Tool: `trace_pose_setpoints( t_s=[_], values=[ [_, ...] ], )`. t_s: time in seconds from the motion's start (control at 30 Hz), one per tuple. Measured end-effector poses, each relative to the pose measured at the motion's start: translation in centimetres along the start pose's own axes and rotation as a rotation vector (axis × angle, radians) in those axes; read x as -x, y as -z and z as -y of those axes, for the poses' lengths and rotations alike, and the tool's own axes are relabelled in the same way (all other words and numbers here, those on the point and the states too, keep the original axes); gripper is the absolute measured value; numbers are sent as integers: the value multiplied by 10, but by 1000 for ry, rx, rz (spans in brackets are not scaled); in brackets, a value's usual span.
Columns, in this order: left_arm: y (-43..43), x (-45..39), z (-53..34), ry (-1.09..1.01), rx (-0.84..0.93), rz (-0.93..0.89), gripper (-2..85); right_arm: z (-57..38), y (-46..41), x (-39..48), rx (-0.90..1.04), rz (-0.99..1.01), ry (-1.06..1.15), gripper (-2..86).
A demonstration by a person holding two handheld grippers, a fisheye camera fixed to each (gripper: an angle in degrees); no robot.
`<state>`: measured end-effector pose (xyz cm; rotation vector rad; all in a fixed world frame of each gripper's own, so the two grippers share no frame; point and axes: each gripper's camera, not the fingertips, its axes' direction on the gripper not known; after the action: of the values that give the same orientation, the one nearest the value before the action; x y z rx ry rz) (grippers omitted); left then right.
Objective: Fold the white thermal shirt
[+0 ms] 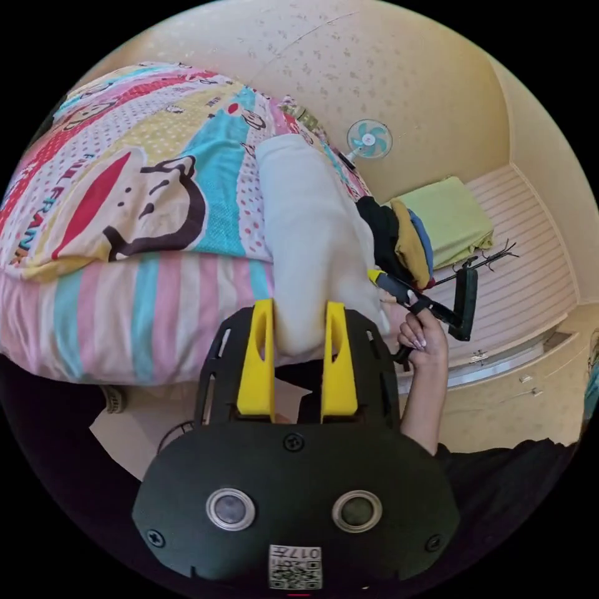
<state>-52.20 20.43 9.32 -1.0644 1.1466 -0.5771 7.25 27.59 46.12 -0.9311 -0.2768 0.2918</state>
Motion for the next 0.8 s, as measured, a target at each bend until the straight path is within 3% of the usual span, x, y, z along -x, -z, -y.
trace_pose_setpoints(
  t_s=[0.07,0.17,0.37,0.6,0.7,0.77,0.8],
  values=[
    [10,5,6,86,-9,-115,73,-39,33,-42,-168,195,-201,106],
    [28,-16,18,71,-17,-228,68,-97,43,-95,-153,448,-440,193],
    [27,-76,0,-68,21,-285,67,-165,3,-146,-216,940,-728,256],
    [21,-94,-52,-242,193,-219,66,-136,-59,-190,-119,1042,-813,239],
    [60,-71,-43,-257,199,-327,65,-137,-51,-191,-182,1109,-783,222],
    [109,-46,-39,-242,33,-327,57,-127,-25,-187,-225,1145,-686,211],
    [148,-27,-38,-228,-135,-242,59,-123,-18,-185,-237,1159,-654,209]
  ],
)
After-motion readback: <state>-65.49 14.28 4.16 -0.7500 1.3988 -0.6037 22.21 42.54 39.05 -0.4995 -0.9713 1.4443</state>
